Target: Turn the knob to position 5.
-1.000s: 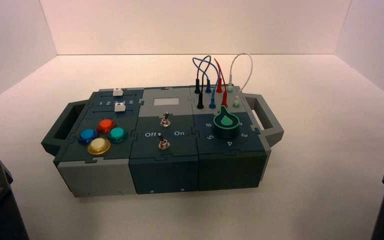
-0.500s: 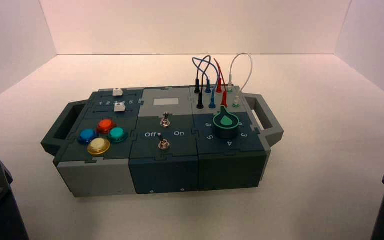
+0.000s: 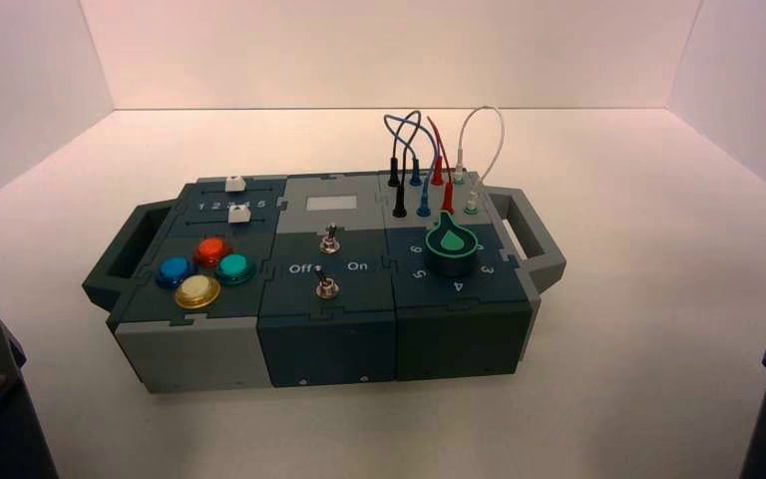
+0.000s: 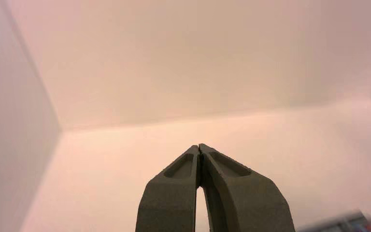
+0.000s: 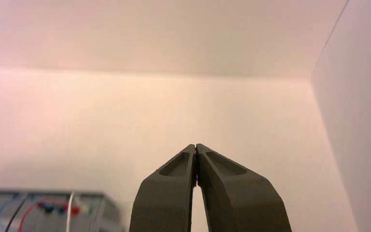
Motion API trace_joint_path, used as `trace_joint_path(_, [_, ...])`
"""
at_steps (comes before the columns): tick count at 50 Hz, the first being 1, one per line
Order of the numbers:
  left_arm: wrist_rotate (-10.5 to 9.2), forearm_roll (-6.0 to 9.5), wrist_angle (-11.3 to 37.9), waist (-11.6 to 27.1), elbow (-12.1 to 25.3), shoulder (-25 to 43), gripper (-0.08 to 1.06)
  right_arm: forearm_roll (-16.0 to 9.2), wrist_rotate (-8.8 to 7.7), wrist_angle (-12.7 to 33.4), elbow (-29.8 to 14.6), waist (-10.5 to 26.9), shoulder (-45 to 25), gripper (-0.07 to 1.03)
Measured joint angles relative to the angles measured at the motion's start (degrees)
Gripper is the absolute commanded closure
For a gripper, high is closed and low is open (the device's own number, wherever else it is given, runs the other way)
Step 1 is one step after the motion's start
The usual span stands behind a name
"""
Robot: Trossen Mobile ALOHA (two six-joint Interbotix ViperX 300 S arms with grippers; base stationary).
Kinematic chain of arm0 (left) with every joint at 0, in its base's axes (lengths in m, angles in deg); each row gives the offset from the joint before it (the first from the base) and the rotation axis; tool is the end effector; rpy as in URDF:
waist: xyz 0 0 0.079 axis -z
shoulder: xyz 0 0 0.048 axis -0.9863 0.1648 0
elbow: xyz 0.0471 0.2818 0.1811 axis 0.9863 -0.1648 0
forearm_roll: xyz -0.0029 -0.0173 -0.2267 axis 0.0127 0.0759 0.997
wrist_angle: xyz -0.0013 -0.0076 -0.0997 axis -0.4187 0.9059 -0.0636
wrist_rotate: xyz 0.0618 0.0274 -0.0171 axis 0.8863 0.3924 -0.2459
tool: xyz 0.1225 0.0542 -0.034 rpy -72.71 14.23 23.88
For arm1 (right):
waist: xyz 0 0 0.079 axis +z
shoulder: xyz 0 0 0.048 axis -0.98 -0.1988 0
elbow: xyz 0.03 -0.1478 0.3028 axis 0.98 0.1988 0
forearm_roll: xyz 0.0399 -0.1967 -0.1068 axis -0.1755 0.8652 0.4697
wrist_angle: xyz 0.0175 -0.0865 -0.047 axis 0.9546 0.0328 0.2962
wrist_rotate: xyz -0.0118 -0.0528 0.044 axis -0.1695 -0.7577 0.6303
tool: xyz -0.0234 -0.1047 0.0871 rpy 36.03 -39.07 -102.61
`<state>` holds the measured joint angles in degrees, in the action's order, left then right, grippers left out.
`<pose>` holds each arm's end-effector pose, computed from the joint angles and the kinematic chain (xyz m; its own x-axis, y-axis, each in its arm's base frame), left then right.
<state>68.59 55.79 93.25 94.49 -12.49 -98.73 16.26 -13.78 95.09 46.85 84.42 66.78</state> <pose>0.2841 -0.0707 0.2534 0.8919 -0.2220 -0.3940 0.2391 0.9710 -0.0058 0.2788 0.0338 0.2276 0.8372 0.1105 -0.5355 -0.0959 0.9939 0.0552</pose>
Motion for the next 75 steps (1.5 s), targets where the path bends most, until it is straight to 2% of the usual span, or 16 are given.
trace_joint_path(8, [0.18, 0.00, 9.3, 5.0, 4.4, 4.1, 1.01, -0.4, -0.18, 7.8, -1.5, 1.2, -0.5, 0.98])
trace_joint_path(9, [0.35, 0.00, 11.3, 6.8, 5.3, 5.3, 1.01, -0.4, -0.26, 9.3, -1.8, 1.8, -0.6, 0.98])
trace_joint_path(11, [0.35, 0.00, 12.7, 7.9, 5.9, 6.2, 1.00, -0.4, -0.35, 10.4, -1.8, 2.3, -0.6, 0.98])
trace_joint_path(15, [0.53, -0.09, 18.1, 13.8, 8.3, 10.5, 1.00, -0.4, -0.97, 14.7, -2.2, 4.7, -1.2, 0.99])
trace_joint_path(16, [0.53, -0.09, 18.3, 14.0, 8.4, 10.5, 1.01, -0.4, -1.05, 14.8, -2.2, 4.7, -1.2, 0.99])
trace_joint_path(19, [0.53, -0.09, 21.6, 18.6, 10.1, 13.9, 1.01, -0.4, -1.32, 17.8, -2.6, 6.8, -2.2, 0.98])
trace_joint_path(24, [0.53, -0.09, 25.0, 24.3, 12.1, 18.0, 1.00, -0.4, -1.41, 21.9, -3.6, 10.0, -4.6, 0.99])
trace_joint_path(27, [0.53, -0.09, 25.8, 25.7, 12.7, 19.2, 1.01, -0.4, -1.41, 23.0, -4.0, 11.3, -5.5, 0.99])
trace_joint_path(28, [0.44, -0.09, 26.7, 27.7, 13.3, 20.9, 1.00, -0.3, -1.41, 24.9, -4.7, 13.4, -7.2, 0.99])
trace_joint_path(31, [0.18, -0.09, 27.5, 29.4, 13.6, 22.4, 1.00, -0.4, -1.41, 26.3, -5.4, 16.0, -9.1, 0.99])
trace_joint_path(38, [0.00, -0.18, 28.7, 30.6, 13.6, 23.6, 1.01, -0.3, -1.76, 27.8, -6.4, 21.2, -13.2, 0.99])
trace_joint_path(44, [-0.44, -0.35, 30.0, 30.5, 13.4, 23.5, 1.00, -0.3, -2.90, 27.9, -6.6, 25.0, -16.3, 0.99])
trace_joint_path(49, [-0.62, -1.14, 31.0, 30.5, 13.0, 23.4, 1.00, -0.4, -4.04, 28.1, -6.6, 27.8, -19.0, 0.99])
trace_joint_path(58, [-1.05, -2.29, 33.4, 30.1, 11.5, 23.0, 1.00, -0.3, -6.33, 27.9, -6.6, 30.1, -22.3, 0.99])
trace_joint_path(69, [-1.23, -2.55, 34.0, 30.1, 9.5, 20.6, 1.01, -0.2, -6.68, 26.6, -7.2, 33.9, -26.0, 0.99])
trace_joint_path(75, [-1.23, -2.55, 34.0, 30.0, 8.2, 18.5, 1.01, -0.2, -7.12, 25.7, -7.9, 34.6, -29.5, 0.99])
